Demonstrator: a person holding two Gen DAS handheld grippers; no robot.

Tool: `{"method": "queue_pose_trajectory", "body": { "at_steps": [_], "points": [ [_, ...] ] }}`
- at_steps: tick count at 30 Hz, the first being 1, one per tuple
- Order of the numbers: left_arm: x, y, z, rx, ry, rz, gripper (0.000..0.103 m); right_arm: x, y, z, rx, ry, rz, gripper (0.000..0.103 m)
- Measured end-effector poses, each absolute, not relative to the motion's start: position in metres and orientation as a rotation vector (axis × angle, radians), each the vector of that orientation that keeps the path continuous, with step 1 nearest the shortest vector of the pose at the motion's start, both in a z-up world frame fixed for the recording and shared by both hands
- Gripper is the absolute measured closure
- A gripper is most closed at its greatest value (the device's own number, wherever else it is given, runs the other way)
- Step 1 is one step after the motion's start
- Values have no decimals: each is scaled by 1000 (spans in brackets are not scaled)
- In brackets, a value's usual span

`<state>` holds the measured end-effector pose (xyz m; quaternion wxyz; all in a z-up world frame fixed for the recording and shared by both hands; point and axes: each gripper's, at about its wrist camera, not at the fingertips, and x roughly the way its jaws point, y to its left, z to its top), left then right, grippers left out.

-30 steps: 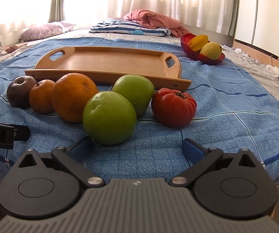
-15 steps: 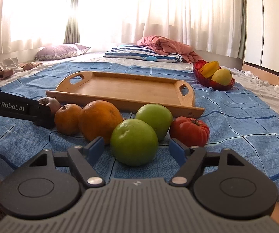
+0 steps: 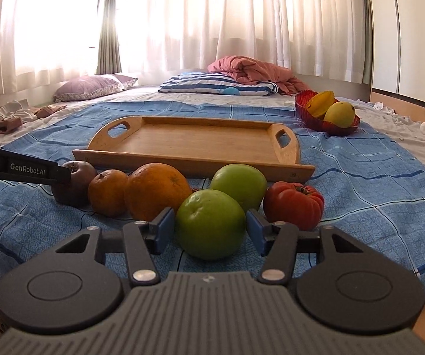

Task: Organize fruits
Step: 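Grasp the dark purple tomato with the left tool while the right tool grasps the large green apple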

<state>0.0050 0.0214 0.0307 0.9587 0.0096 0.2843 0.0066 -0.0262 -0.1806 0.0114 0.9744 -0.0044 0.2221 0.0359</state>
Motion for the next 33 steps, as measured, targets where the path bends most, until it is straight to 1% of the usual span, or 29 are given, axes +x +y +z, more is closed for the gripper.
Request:
{"method": "queue_pose_trajectory", "body": {
  "at_steps": [6, 12, 22, 30, 32, 33],
  "points": [
    [7, 23, 28, -8, 581, -11, 51, -25, -178, 10, -17, 447, 68, 37],
    [14, 29, 23, -66, 615, -45, 43, -21, -179, 8, -12, 458, 66, 34],
    [27, 38, 15, -144, 630, -60, 37, -12, -180, 2, -2, 488, 67, 31],
    [35, 48, 12, -254, 639, -81, 38, -8, -183, 0, 32, 499, 74, 31],
    [36, 50, 12, -274, 640, -92, 42, -8, -183, 0, 32, 499, 74, 31],
    [36, 51, 11, -285, 642, -97, 44, -8, -183, 0, 32, 500, 75, 33]
  ]
}}
